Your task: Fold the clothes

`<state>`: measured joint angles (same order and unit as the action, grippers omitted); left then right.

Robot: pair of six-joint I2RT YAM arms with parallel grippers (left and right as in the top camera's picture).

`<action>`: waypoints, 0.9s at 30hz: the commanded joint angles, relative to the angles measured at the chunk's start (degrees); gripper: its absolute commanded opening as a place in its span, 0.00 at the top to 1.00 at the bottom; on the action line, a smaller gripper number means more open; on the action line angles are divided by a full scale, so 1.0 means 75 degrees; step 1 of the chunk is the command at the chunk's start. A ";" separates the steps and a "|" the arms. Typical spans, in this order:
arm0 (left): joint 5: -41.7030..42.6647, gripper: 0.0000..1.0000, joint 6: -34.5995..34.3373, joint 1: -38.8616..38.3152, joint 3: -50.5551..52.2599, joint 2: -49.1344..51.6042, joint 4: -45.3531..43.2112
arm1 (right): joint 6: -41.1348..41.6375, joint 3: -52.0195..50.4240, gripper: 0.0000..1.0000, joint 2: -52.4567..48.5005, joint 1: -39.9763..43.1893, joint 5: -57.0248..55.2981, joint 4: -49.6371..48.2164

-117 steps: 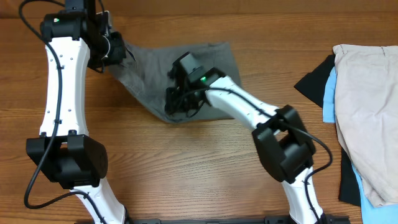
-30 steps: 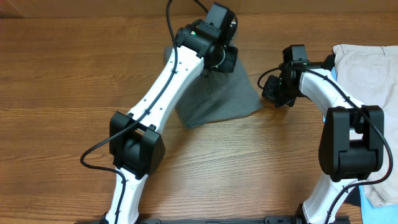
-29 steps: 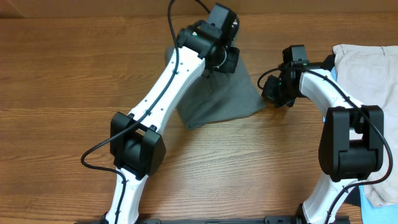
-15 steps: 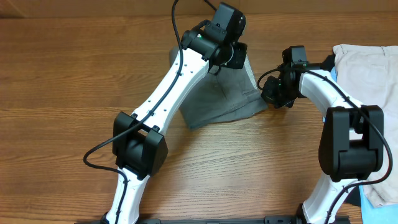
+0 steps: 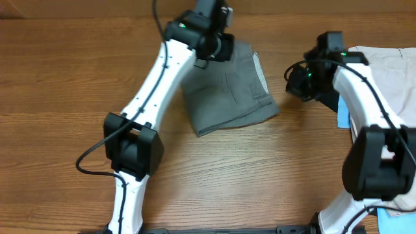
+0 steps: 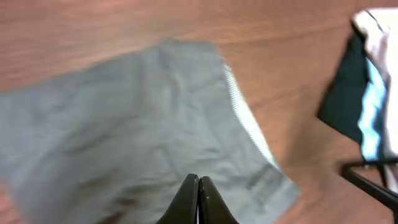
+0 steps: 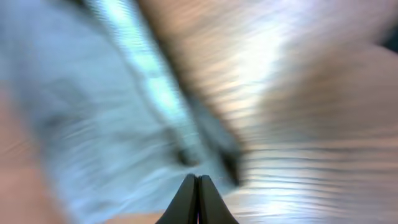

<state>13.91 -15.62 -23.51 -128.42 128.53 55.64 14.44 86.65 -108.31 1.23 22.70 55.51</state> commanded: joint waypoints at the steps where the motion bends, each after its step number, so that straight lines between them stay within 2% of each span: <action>1: -0.0076 0.96 0.0315 0.0035 -0.0137 0.0169 -0.0117 | -0.0714 0.0003 0.96 0.0181 -0.0189 0.1614 -0.0140; 11: -0.0227 0.96 0.0041 0.0015 -0.0137 0.1364 -0.0510 | -0.0705 -0.1338 0.96 0.0003 -0.0764 0.0513 -0.1585; 17: 0.0210 0.96 -0.0041 0.0017 -0.0134 0.2124 -0.1189 | -0.0697 -0.2259 0.96 -0.0490 -0.0819 0.0210 -0.2343; 21: 0.0356 0.96 -0.0041 -0.0009 -0.0137 0.2433 -0.1597 | -0.0207 -0.2736 0.96 -0.0935 -0.0813 -0.0230 -0.3019; 27: 0.0358 0.96 -0.0032 -0.0032 -0.0335 0.2273 -0.1856 | 0.0303 -0.2798 0.96 -0.1207 -0.0813 -0.0221 -0.3110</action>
<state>15.27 -15.09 -23.27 -128.88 146.32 42.11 14.15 67.70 -113.43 -4.49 25.32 32.56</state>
